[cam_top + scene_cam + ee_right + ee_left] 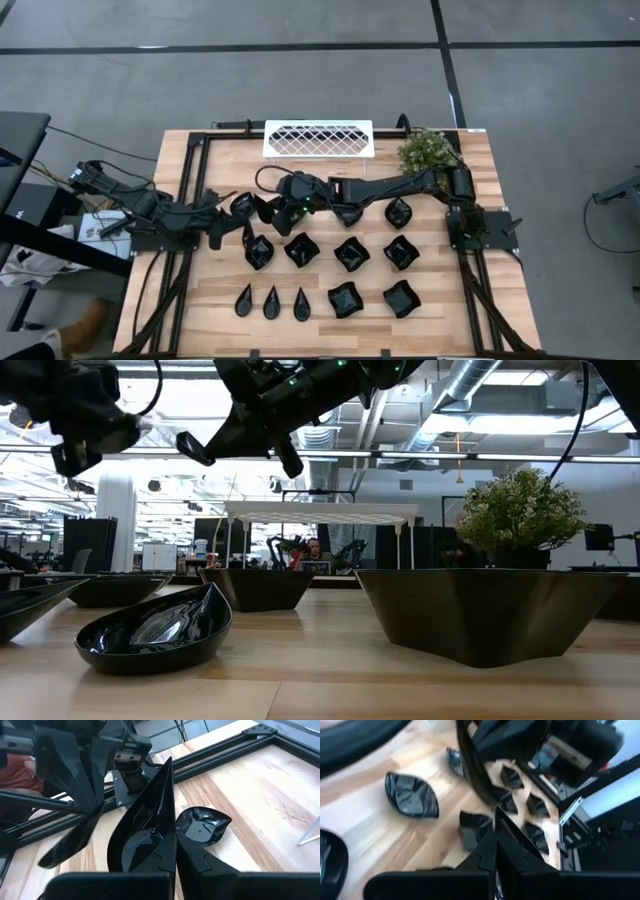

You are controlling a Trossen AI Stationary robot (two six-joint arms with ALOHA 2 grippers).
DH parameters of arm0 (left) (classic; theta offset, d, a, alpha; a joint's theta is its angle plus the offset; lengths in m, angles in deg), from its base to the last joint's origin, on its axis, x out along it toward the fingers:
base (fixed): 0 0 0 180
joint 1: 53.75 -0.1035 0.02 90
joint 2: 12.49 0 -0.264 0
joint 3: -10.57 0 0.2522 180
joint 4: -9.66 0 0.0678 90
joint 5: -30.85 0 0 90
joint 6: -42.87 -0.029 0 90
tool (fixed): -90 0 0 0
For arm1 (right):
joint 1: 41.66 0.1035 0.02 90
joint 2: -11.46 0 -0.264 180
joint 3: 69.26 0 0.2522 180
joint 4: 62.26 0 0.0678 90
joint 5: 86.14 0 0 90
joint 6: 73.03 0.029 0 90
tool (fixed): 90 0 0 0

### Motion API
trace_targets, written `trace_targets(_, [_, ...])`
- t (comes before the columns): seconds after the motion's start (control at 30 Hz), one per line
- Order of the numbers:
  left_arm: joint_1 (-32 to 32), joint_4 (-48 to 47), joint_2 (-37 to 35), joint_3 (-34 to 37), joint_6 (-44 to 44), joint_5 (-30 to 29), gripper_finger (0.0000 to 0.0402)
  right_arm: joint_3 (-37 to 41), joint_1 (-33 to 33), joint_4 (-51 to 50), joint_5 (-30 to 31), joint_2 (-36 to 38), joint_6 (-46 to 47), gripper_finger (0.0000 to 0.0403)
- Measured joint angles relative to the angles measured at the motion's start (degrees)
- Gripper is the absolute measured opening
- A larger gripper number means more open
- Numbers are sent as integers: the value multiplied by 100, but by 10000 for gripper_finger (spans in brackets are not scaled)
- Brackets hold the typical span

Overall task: Pick & Place Mini shaped plates
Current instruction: Put the black drop shaped plate on the shelf

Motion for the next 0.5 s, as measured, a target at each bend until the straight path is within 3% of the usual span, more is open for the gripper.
trace_targets(0.33, [0,-1399,0,0,1609,697,3,-20,-79,-34,-144,0,143,0])
trace_targets(0.5, [0,-1849,0,0,2216,992,3,-399,-72,-553,-140,12,16,0])
